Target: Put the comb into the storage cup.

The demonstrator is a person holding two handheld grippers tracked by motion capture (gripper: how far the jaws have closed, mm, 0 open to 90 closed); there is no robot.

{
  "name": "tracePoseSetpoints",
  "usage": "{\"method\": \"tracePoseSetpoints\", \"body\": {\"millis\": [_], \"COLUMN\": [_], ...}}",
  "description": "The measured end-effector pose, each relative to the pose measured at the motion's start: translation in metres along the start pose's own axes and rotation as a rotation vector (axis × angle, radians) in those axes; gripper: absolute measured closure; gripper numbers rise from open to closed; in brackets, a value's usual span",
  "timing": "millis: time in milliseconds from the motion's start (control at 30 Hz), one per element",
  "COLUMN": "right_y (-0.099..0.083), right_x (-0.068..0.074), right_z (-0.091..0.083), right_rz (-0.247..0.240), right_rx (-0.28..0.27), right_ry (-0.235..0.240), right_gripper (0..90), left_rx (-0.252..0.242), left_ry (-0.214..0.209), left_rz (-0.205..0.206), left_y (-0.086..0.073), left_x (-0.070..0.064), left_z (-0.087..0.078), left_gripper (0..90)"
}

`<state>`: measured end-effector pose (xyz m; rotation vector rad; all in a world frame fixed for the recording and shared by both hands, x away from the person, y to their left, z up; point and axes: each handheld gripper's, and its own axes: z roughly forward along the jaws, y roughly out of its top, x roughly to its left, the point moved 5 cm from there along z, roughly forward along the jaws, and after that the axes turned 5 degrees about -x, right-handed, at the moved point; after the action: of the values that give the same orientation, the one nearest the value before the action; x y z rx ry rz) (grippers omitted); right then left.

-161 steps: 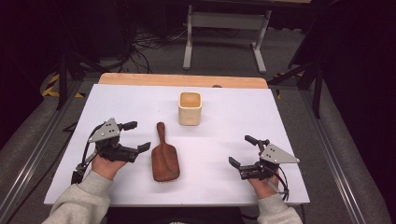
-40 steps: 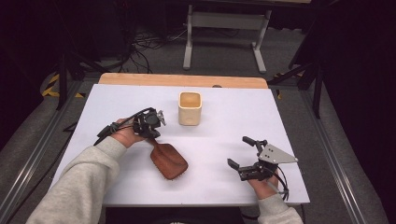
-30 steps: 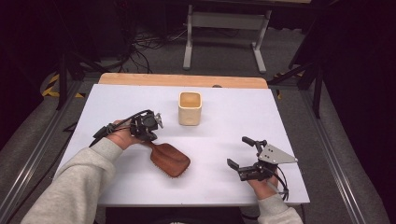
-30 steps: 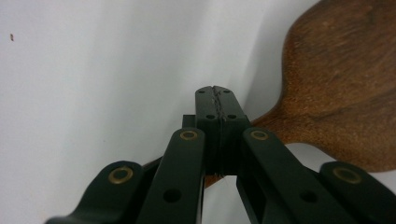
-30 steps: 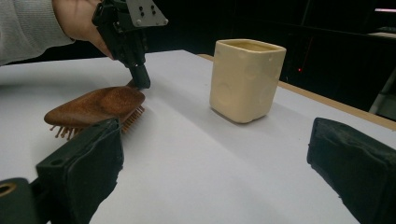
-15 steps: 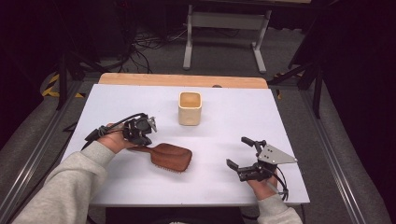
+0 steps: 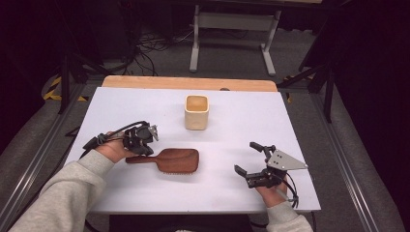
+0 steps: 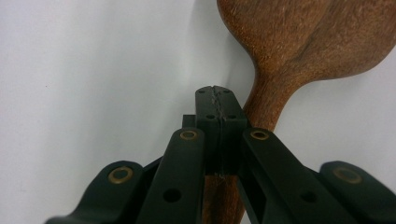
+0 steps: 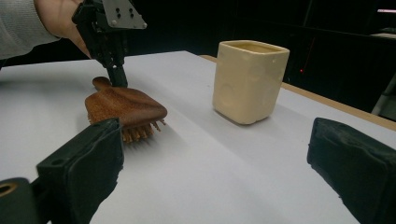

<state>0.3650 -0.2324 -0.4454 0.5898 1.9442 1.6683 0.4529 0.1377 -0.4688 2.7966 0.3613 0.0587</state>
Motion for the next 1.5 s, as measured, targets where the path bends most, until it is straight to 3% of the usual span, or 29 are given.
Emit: {"method": "tracePoseSetpoints", "body": {"millis": [300, 367, 500, 633, 767, 833, 1000, 1067, 1200, 1267, 1500], "right_y": [0.0, 0.0, 0.0, 0.0, 0.0, 0.0, 0.0, 0.0, 0.0, 0.0, 0.0], "right_x": [0.0, 0.0, 0.0, 0.0, 0.001, 0.001, 0.001, 0.001, 0.001, 0.002, 0.002], "right_z": [0.0, 0.0, 0.0, 0.0, 0.001, 0.001, 0.001, 0.001, 0.001, 0.001, 0.001], "right_rz": [-0.001, -0.002, -0.002, -0.004, -0.002, -0.003, -0.004, -0.005, -0.005, -0.005, -0.009], "right_rx": [0.0, -0.001, -0.001, 0.0, 0.0, 0.001, 0.002, 0.002, 0.002, 0.001, 0.005], "right_ry": [0.001, 0.001, 0.001, 0.002, 0.005, 0.006, 0.006, 0.007, 0.007, 0.007, 0.007], "right_gripper": [4.5, 4.5, 4.5, 4.5, 4.5, 4.5, 4.5, 4.5, 4.5, 4.5, 4.5], "left_rx": [0.002, -0.014, -0.067, -0.093, -0.165, -0.182, -0.21, -0.234, -0.209, -0.187, -0.129], "left_ry": [-0.002, 0.011, 0.019, 0.007, -0.134, -0.133, -0.139, -0.17, -0.11, -0.065, -0.044], "left_rz": [0.007, 0.0, -0.025, -0.033, -0.065, -0.049, 0.002, 0.021, 0.021, 0.049, 0.086], "left_y": [-0.001, -0.001, -0.001, -0.002, 0.0, 0.0, 0.001, 0.002, 0.002, 0.002, 0.004], "left_x": [-0.003, -0.002, -0.001, -0.002, -0.007, -0.009, -0.016, -0.02, -0.02, -0.02, -0.022], "left_z": [-0.001, -0.005, -0.014, -0.018, -0.021, -0.021, -0.022, -0.022, -0.018, -0.016, -0.006], "left_gripper": [90.0, 89.9, 80.4, 63.3, 26.1, 14.9, 0.6, 0.0, 0.1, 0.5, 1.9]}}
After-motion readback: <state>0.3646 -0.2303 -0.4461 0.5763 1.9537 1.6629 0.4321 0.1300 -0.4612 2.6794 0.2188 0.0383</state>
